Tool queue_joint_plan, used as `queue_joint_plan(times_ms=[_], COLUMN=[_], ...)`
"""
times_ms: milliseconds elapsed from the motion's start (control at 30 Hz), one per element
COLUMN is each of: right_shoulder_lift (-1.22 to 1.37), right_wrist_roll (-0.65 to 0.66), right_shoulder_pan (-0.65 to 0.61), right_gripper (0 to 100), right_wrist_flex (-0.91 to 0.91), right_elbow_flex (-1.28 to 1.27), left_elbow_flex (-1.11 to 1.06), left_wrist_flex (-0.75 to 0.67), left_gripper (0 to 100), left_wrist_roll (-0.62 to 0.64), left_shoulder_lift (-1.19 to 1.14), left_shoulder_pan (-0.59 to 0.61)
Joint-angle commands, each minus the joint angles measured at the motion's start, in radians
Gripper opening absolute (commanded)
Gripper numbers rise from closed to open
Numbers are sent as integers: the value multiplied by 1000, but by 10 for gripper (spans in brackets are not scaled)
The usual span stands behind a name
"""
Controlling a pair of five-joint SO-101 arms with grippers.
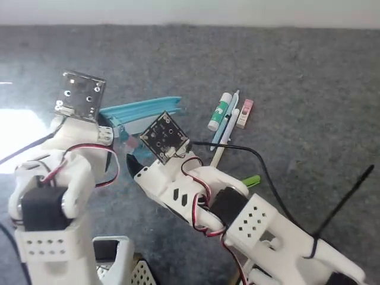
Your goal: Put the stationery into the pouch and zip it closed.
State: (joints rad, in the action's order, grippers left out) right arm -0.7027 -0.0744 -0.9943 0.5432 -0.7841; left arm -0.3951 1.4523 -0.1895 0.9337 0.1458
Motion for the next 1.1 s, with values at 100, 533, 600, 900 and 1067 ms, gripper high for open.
queue_joint_plan(times_ms=[100, 533, 600, 900, 1067], right_shoulder_lift=[25, 188, 159, 5, -50], right_wrist_roll=[-192, -110, -101, -71, -71], right_shoulder_pan=[-4, 8, 5, -24, -22], right_gripper=[263, 267, 267, 264, 264], right_wrist_flex=[-30, -148, -91, 28, 16], right_elbow_flex=[81, 106, 124, 81, 83], left_elbow_flex=[5, 120, 117, 323, 412], left_wrist_flex=[-12, 86, 89, 275, 302], left_gripper=[12, 12, 12, 12, 12], left_wrist_roll=[-31, -57, -60, -52, -51], left_shoulder_lift=[-14, -15, -18, -244, -287], left_shoulder_pan=[52, 38, 38, -8, -3])
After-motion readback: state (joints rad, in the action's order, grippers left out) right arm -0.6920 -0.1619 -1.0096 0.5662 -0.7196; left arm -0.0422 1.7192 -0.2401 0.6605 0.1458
